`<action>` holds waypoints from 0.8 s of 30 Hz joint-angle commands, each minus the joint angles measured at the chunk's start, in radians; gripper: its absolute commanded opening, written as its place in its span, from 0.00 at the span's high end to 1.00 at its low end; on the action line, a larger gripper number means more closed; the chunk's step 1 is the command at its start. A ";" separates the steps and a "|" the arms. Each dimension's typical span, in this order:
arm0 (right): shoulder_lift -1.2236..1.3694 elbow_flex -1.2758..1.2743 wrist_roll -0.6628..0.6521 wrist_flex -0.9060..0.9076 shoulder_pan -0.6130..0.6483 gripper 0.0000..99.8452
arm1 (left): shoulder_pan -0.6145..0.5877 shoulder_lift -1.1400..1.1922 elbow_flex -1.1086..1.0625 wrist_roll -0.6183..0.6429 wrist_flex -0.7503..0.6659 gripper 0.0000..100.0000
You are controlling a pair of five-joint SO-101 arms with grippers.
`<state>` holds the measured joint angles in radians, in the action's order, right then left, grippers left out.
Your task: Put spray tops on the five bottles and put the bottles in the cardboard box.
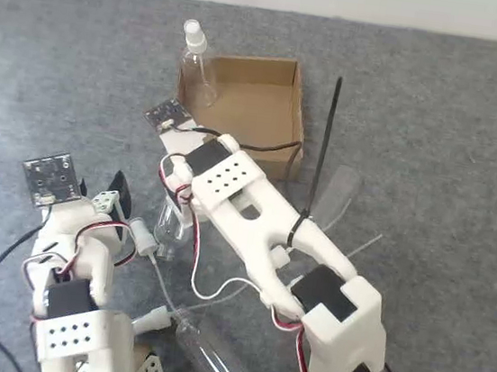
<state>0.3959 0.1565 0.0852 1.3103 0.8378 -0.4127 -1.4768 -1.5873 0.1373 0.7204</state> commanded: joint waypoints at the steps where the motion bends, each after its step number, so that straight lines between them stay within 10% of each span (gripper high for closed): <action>1: -0.002 0.060 -0.015 -0.015 -0.031 0.76 | 0.005 -0.012 0.005 -0.005 -0.020 0.80; 24: 0.042 0.057 -0.155 0.137 -0.033 0.75 | 0.005 -0.012 0.005 -0.005 -0.018 0.80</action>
<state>0.4404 0.1596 -0.0361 1.4116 0.8132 -0.4127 -1.4768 -1.5873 0.1373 0.7204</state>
